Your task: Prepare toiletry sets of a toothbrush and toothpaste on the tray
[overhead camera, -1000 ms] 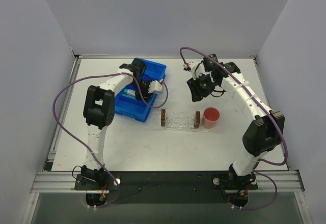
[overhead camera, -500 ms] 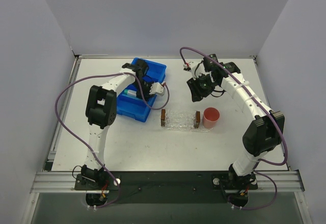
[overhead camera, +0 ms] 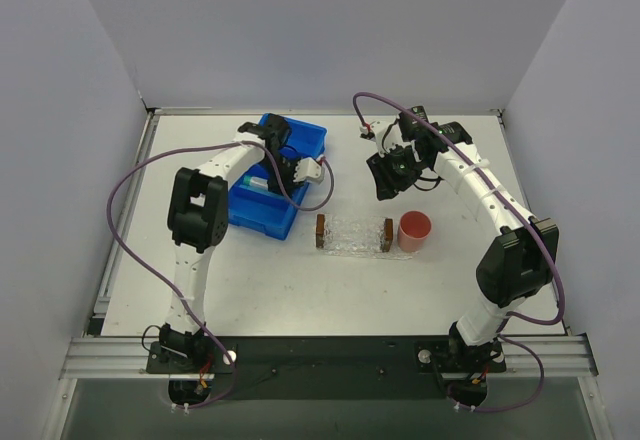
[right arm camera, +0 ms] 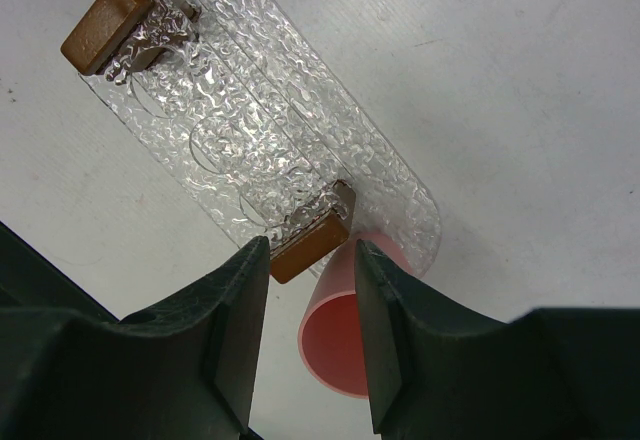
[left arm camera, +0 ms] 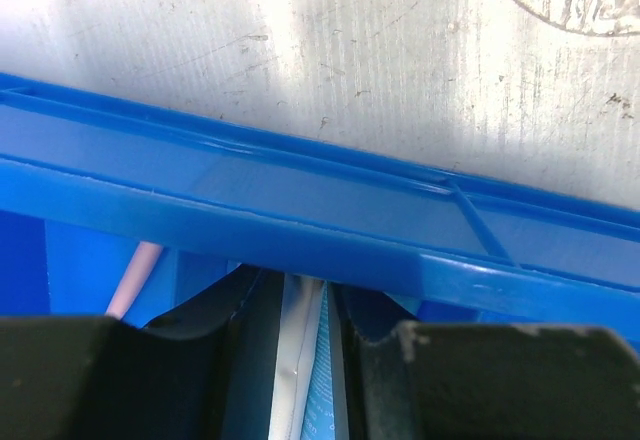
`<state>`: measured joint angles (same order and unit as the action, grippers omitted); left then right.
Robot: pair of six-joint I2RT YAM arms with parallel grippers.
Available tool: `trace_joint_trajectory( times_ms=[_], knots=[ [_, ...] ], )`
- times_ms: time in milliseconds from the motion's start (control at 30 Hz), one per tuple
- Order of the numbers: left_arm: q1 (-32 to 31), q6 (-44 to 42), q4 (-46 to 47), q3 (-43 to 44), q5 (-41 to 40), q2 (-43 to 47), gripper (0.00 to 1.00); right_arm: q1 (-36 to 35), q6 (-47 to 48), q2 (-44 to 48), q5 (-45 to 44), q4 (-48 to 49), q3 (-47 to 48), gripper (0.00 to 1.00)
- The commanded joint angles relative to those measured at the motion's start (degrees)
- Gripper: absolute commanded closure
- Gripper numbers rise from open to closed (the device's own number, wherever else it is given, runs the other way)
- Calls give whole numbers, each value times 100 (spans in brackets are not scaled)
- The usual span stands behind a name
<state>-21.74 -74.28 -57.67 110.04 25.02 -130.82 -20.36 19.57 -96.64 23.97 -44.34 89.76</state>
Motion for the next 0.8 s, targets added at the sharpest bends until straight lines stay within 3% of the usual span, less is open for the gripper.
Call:
trace_joint_trajectory(
  times_ms=[0,767],
  knots=[
    [126,326,-315,149,65,188,100,-56,38,128,20,-110,-11,65],
    [583,1302,72,589,698,901,100,-91,-41,58,108,-110,103,65]
  ],
)
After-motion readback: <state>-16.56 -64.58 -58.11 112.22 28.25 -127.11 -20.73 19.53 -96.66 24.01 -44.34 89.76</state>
